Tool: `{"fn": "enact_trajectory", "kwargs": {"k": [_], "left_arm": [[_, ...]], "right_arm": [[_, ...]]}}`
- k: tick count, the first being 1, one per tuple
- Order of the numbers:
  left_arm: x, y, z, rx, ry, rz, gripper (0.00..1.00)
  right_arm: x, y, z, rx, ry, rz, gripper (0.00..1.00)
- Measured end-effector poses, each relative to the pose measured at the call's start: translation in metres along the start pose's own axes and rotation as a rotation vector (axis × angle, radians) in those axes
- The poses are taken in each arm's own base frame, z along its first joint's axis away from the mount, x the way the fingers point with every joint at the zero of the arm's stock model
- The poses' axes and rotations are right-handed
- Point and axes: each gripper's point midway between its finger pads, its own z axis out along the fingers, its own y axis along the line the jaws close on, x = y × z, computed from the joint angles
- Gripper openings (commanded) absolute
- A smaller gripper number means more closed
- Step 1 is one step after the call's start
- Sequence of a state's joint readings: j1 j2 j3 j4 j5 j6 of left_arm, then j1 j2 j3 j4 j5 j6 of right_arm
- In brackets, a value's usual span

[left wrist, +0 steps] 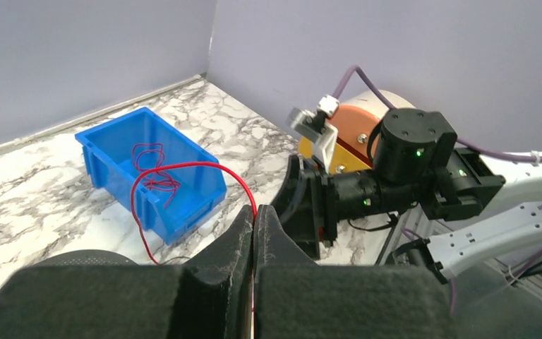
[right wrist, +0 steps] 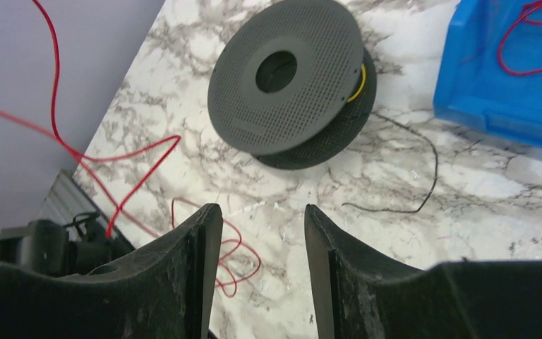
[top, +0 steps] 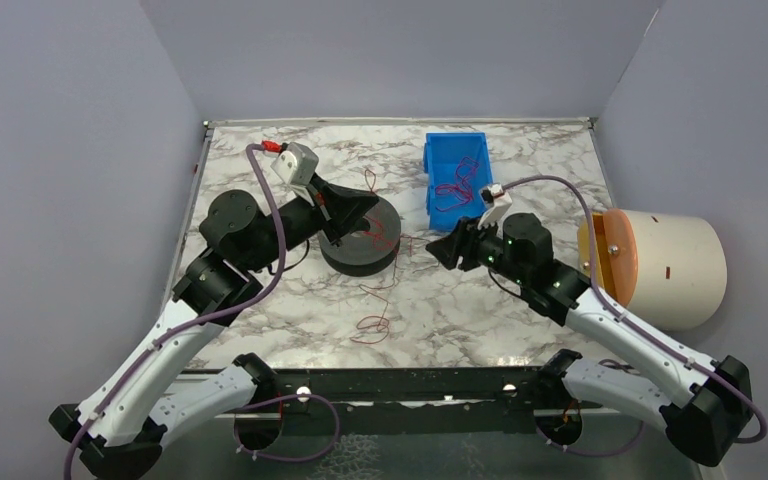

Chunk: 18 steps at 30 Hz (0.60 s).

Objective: Wrap the cables

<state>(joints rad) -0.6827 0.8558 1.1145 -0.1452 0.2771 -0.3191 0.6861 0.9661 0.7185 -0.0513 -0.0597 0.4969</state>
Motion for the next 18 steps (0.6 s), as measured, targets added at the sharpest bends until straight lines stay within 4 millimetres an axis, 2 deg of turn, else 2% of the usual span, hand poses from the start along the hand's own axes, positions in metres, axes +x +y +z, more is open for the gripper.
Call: {"fn": "enact_trajectory", "kwargs": {"k": [11,18], "left_arm": [[-0.009,0.004,0.007,-0.022,-0.044,-0.023,0.0],[-0.011,0.004,0.011,-0.019,-0.05,-0.029,0.0]], "right_arm": [[0.07,-0.002,-0.006,-0.095,0.172,0.092,0.6],[0.079,0.001,0.0,-0.109,0.157,0.233,0.62]]}}
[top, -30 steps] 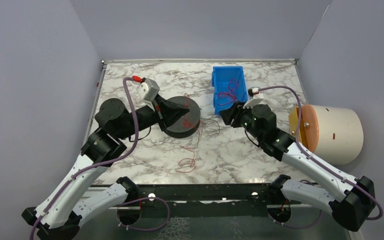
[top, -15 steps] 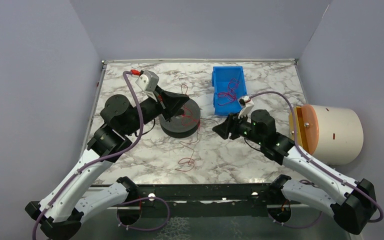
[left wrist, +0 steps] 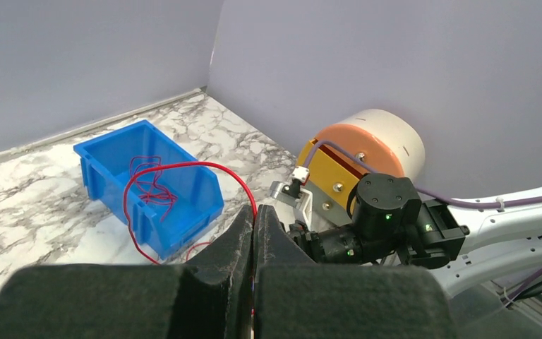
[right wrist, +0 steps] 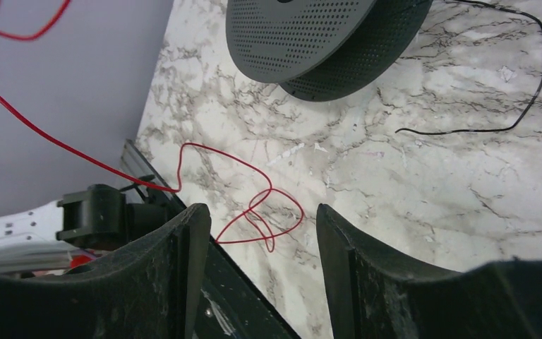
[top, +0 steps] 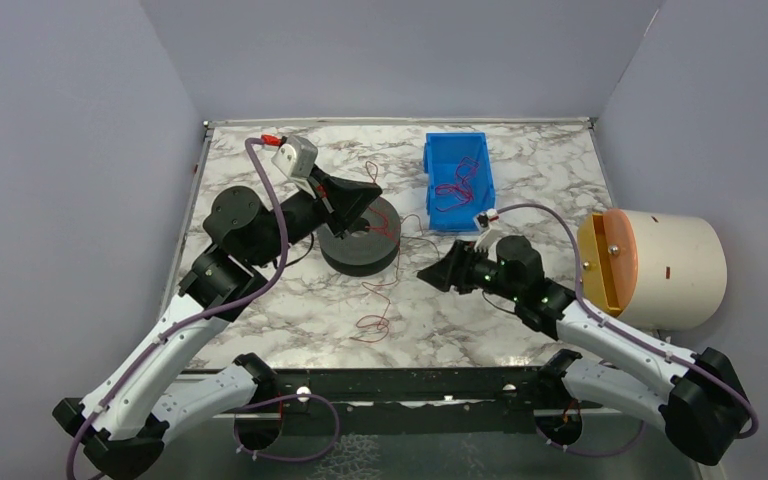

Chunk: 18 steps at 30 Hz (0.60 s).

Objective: Wrap the cables

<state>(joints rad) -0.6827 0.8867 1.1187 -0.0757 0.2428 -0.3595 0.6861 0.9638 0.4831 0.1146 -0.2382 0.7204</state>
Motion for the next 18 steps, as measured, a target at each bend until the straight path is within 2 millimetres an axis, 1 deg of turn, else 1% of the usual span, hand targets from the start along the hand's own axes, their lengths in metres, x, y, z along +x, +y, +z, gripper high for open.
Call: {"fn": "enact_trajectory", "kwargs": {"k": [3,5,13,15,18], "left_arm": [[0.002,0.001,0.001,-0.001,0.005,-0.003,0.0],[0.003,0.001,0.002,0.0,0.01,-0.006,0.0],[0.004,0.0,0.003,0.006,0.015,-0.007,0.0],[0.003,0.0,0.002,0.007,0.012,-0.006,0.0],[0.002,-0.001,0.001,0.009,0.008,-0.005,0.0]], "right_arm": [[-0.003,0.005,0.002,-0.028,-0.029,0.064,0.62],[-0.009,0.012,0.002,-0.053,-0.053,0.095,0.62],[-0.038,0.053,0.002,-0.204,-0.115,0.144,0.63],[-0.043,0.061,0.002,-0.234,-0.12,0.156,0.63],[-0.047,0.067,0.003,-0.259,-0.123,0.178,0.63]]}}
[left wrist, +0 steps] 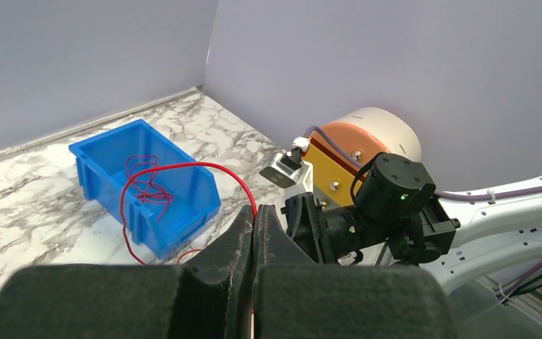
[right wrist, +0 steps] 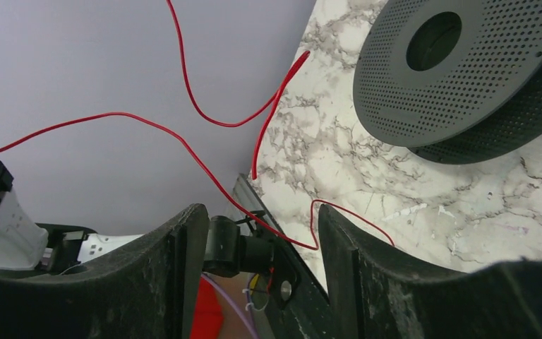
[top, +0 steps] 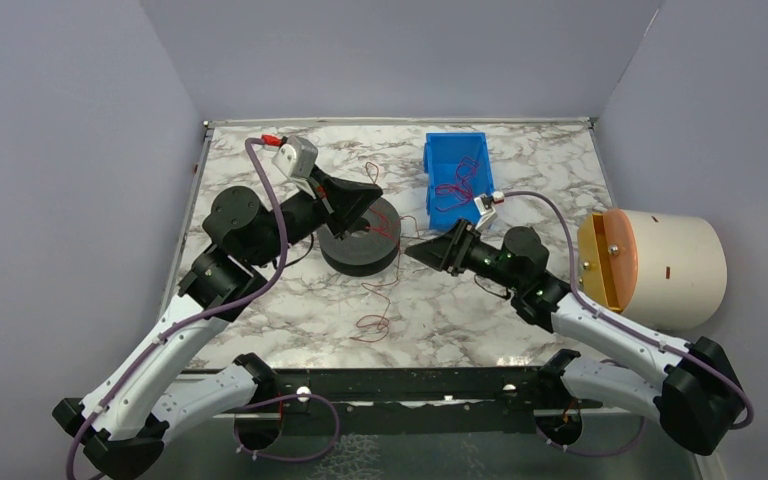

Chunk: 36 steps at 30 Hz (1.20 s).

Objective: Wrap the cables

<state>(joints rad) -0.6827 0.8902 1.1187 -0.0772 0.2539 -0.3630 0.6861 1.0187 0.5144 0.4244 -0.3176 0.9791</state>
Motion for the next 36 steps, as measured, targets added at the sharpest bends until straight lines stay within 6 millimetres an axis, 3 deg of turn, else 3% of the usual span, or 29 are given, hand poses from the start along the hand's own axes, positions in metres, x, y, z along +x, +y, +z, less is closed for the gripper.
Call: {"fn": "enact_trajectory", "kwargs": {"k": [8,18,29,32,35,36], "left_arm": [[-0.001,-0.002,-0.002,0.007,-0.003,0.001,0.0],[0.0,-0.005,-0.002,0.027,0.005,0.001,0.0],[0.002,-0.009,-0.002,0.049,0.013,0.001,0.0],[0.002,-0.01,-0.002,0.054,0.015,0.001,0.0],[0.004,-0.011,-0.002,0.06,0.021,0.0,0.0],[0.004,-0.011,-0.001,0.064,0.024,0.0,0.0]], "right_arm": [[-0.009,0.012,0.005,-0.027,-0.023,0.051,0.57],[-0.008,0.005,0.022,-0.03,-0.018,0.156,0.48],[-0.015,0.012,0.024,-0.061,-0.044,0.178,0.33],[-0.016,0.012,0.024,-0.06,-0.05,0.179,0.24],[-0.017,0.012,0.024,-0.06,-0.055,0.179,0.02],[-0.017,0.012,0.024,-0.059,-0.056,0.178,0.01]]}}
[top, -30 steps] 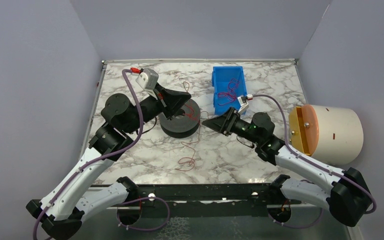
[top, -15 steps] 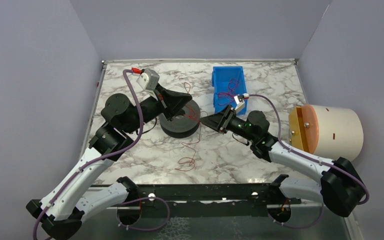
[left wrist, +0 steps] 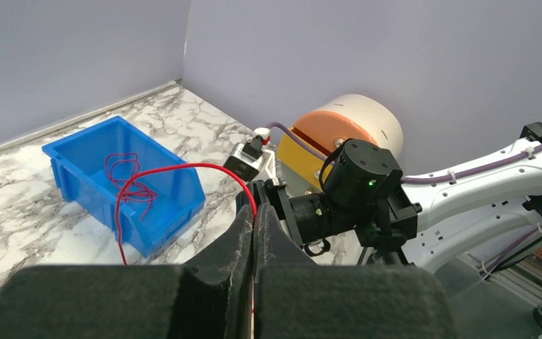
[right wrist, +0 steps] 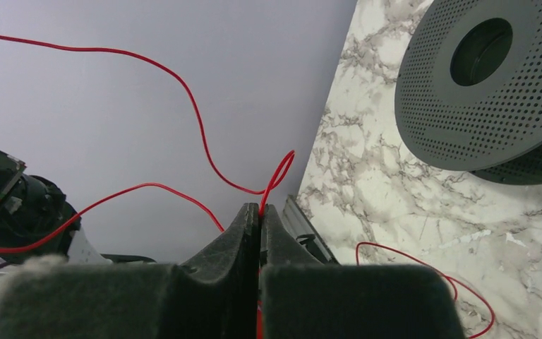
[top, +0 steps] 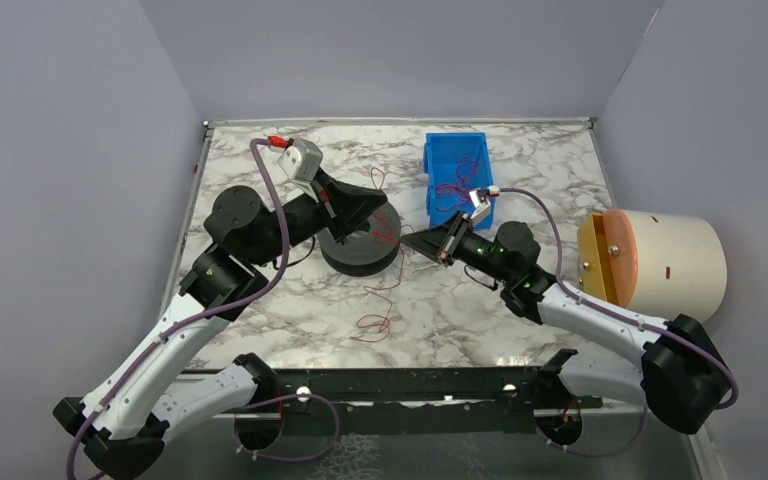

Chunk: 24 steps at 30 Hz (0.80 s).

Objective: Wrap the cables

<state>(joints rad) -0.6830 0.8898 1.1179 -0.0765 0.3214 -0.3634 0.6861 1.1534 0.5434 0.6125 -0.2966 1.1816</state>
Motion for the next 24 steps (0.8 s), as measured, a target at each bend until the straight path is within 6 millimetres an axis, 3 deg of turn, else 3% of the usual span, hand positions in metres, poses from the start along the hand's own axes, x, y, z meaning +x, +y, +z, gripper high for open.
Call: {"fn": "enact_trajectory", "kwargs": {"k": [9,14,24], "left_arm": [[0.003,-0.002,0.001,0.018,0.012,-0.002,0.0],[0.016,-0.003,-0.002,0.037,0.039,-0.009,0.0],[0.06,-0.025,-0.012,0.209,0.157,-0.045,0.0]], "right_arm": [[-0.002,0.003,-0.001,-0.007,-0.01,-0.018,0.01],[-0.012,0.007,-0.008,0.015,-0.052,-0.089,0.01],[-0.067,0.035,-0.035,0.12,-0.269,-0.369,0.01]]}}
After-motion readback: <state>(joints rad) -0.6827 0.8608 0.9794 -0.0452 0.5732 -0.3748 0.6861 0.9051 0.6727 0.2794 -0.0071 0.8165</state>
